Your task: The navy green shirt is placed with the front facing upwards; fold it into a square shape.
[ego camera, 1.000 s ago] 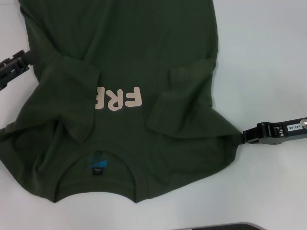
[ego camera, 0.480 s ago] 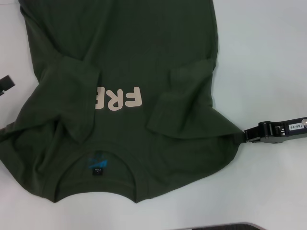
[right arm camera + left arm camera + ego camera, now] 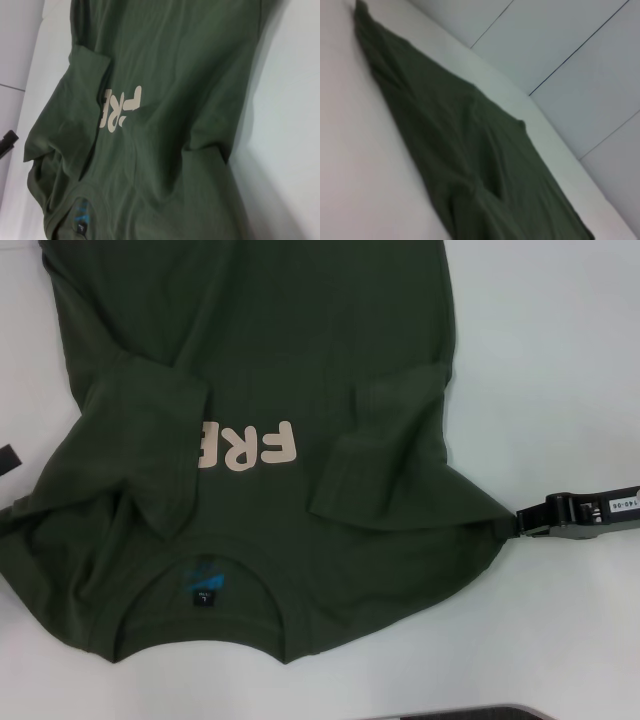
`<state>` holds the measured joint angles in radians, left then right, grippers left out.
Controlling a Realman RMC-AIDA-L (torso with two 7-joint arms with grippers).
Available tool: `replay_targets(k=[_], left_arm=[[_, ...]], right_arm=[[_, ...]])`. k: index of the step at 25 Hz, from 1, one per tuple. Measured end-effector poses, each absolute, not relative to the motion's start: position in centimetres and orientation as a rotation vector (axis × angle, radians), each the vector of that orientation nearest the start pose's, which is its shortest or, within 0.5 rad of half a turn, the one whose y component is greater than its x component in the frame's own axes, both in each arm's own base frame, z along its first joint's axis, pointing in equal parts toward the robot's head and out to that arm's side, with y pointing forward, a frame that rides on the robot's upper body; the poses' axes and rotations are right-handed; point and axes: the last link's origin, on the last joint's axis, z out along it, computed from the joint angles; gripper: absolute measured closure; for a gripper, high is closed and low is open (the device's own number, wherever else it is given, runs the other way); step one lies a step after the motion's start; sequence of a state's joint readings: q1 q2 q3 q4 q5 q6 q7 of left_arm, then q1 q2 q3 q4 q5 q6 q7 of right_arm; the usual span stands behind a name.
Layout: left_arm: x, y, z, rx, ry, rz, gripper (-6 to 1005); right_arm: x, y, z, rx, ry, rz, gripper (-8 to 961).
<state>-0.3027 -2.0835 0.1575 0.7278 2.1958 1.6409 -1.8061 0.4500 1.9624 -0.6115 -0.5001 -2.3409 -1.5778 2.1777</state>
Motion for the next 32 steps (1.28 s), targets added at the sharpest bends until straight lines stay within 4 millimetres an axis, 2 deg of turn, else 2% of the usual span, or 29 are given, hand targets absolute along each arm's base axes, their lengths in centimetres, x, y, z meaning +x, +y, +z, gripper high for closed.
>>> replay_targets(k=[7, 32], left_arm=[[-38.2, 24.3, 6.4, -1.985, -1.574, -0.789, 214], [-39.6, 24.5, 6.2, -1.958, -1.63, -0.634, 232]], right_arm=[[35.0, 27.0, 1.2, -2.296, 2.023, 0.379, 951], [35.0, 27.3, 1.3, -2.291, 2.019, 0.383, 950]])
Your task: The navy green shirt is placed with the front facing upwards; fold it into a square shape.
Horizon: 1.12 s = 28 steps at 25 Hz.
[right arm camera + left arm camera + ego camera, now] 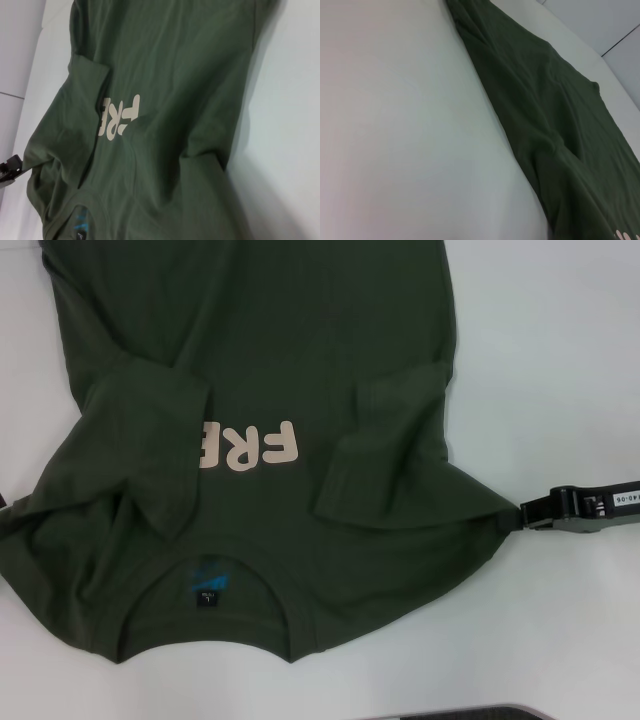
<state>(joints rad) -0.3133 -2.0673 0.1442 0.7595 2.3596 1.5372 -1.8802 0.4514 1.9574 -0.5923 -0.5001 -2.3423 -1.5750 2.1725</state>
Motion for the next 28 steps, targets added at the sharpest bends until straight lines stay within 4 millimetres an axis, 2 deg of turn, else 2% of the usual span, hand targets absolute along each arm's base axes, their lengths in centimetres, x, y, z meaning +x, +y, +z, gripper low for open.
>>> replay_targets(k=[28], left_arm=[[-39.5, 25.0, 5.1, -1.991, -1.662, -0.591, 253]], right_arm=[[34.9, 27.5, 1.3, -2.288, 2.016, 0.393, 951]])
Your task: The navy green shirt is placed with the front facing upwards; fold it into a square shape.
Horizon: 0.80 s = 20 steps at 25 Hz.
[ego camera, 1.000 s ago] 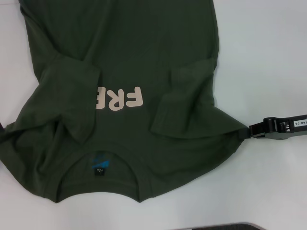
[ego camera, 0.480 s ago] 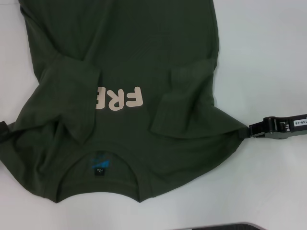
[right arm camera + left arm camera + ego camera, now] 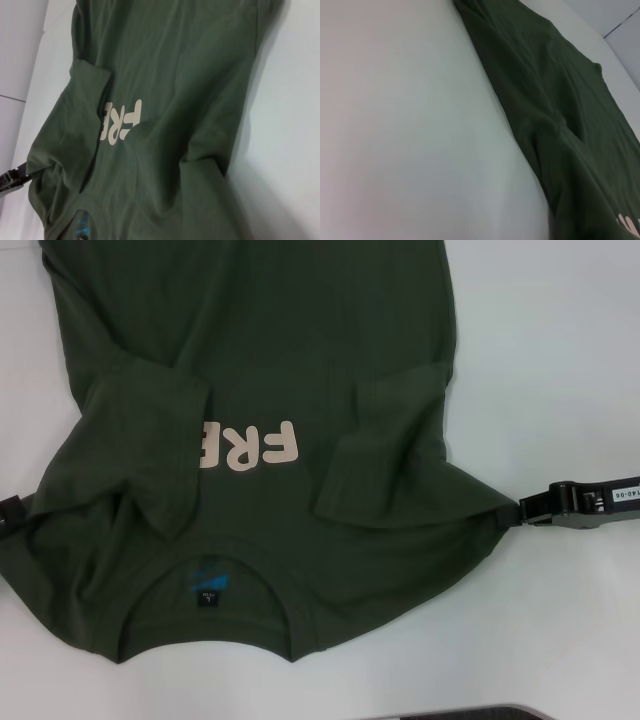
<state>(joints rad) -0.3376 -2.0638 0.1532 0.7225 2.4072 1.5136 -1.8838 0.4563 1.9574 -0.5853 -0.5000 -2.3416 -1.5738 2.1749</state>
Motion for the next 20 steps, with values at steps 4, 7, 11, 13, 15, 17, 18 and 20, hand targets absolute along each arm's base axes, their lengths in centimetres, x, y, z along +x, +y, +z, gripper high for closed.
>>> replay_targets(k=[4, 7, 11, 13, 15, 17, 18, 20], left_arm=[[-39.54, 24.95, 5.22, -1.988, -1.662, -0.587, 256], [-39.56, 24.94, 5.22, -1.988, -1.662, -0.585, 259], [-39.55, 24.94, 5.2, -1.991, -1.662, -0.582, 262], [-39.55, 24.93, 5.17, -1.994, -1.663, -0.577, 263], [-39.59, 24.87, 5.11, -1.998, -1.666, -0.569, 265], [-39.61, 24.85, 5.11, -1.995, -1.67, -0.569, 266], [-39.63, 24.84, 5.11, -1.993, -1.673, -0.569, 267], [-39.7, 24.84, 5.1, -1.986, -1.683, -0.562, 319]], right_arm=[[34.89, 27.53, 1.33, -2.286, 2.016, 0.393, 950], [34.88, 27.54, 1.33, -2.286, 2.016, 0.394, 950], [34.86, 27.61, 1.33, -2.286, 2.014, 0.393, 950], [34.86, 27.61, 1.32, -2.286, 2.014, 0.393, 950], [34.87, 27.61, 1.33, -2.285, 2.013, 0.392, 950], [34.84, 27.66, 1.33, -2.286, 2.012, 0.392, 950], [34.81, 27.69, 1.32, -2.287, 2.011, 0.392, 950], [34.79, 27.73, 1.33, -2.287, 2.011, 0.393, 951]])
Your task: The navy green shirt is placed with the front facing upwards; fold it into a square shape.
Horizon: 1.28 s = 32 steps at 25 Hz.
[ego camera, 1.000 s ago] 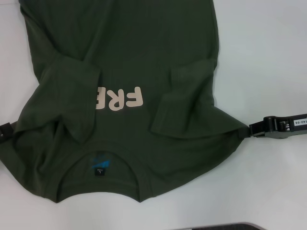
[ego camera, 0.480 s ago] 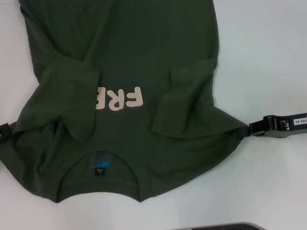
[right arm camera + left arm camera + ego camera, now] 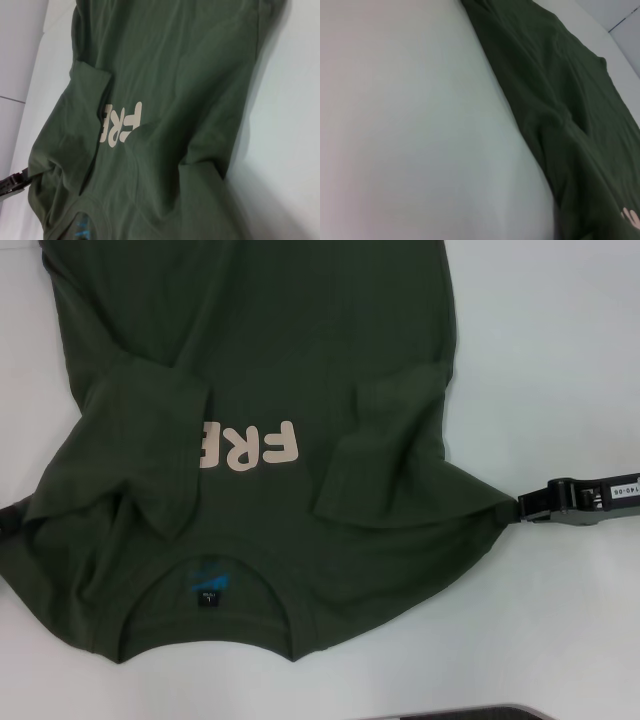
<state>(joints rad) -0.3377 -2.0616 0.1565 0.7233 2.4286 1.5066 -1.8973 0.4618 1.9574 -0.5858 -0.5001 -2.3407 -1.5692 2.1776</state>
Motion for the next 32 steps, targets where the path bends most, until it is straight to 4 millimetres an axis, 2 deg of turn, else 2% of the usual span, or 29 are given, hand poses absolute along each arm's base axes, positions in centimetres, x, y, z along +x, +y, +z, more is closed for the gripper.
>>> replay_targets(k=[6, 17, 26, 32], left_arm=[[-39.9, 24.9, 5.0, -1.982, -1.697, -0.533, 499], [-39.6, 25.1, 4.9, -2.001, -1.698, -0.531, 948], [-39.0, 25.1, 5.1, -2.019, -1.723, -0.575, 963], [-38.7, 24.4, 5.3, -2.028, -1.746, -0.619, 967]], right_arm=[[34.7, 27.8, 1.3, -2.288, 2.01, 0.394, 951], [34.7, 27.8, 1.3, -2.295, 2.001, 0.394, 951], [35.0, 27.2, 1.0, -2.31, 1.972, 0.418, 950], [36.0, 25.5, 1.1, -2.31, 1.935, 0.474, 951]])
